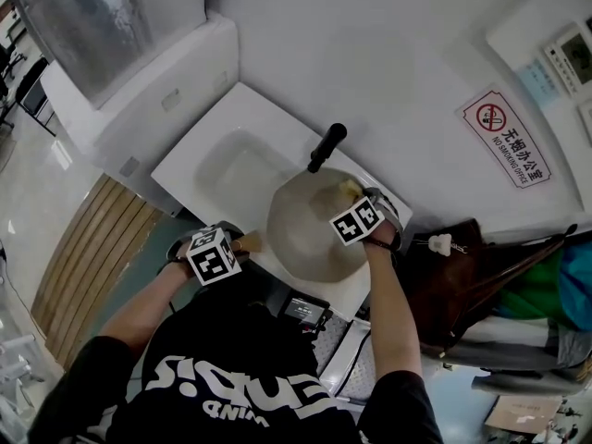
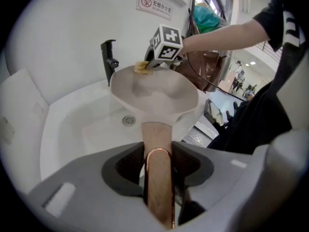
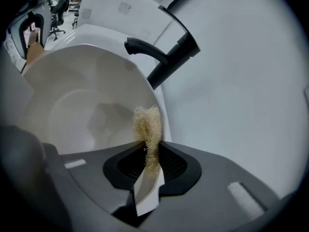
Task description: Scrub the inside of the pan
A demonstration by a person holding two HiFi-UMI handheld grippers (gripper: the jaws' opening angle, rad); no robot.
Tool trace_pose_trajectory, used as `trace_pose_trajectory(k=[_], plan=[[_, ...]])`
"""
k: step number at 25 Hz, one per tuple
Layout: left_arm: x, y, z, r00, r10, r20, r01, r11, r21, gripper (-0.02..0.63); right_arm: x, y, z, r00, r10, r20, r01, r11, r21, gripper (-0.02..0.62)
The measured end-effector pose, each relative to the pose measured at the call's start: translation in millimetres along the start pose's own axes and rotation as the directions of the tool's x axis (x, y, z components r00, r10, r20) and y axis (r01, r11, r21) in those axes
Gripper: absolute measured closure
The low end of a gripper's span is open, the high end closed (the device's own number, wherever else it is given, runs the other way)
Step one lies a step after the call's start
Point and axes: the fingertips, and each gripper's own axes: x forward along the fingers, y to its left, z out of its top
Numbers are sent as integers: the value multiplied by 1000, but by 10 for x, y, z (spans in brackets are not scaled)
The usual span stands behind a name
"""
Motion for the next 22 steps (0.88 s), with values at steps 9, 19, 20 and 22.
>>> trace_pose_trajectory(k=[9, 19, 20, 22], plan=[[5, -13, 0, 1000, 9, -1, -9, 1000, -22, 437, -221, 72, -435, 997, 59, -53, -61, 998, -35, 522], [19, -37, 5, 1000, 15, -1, -15, 999, -36, 439, -467, 507, -772, 975, 197, -100, -206, 975, -88, 522], [20, -40, 5, 1000, 15, 0, -15, 999, -38, 439, -494, 574, -808, 972, 212, -103, -221, 971, -89, 522], [18, -42, 5, 1000, 15, 0, -15, 999, -39, 439, -552, 699, -869, 965, 238, -107, -248, 964, -95, 522]])
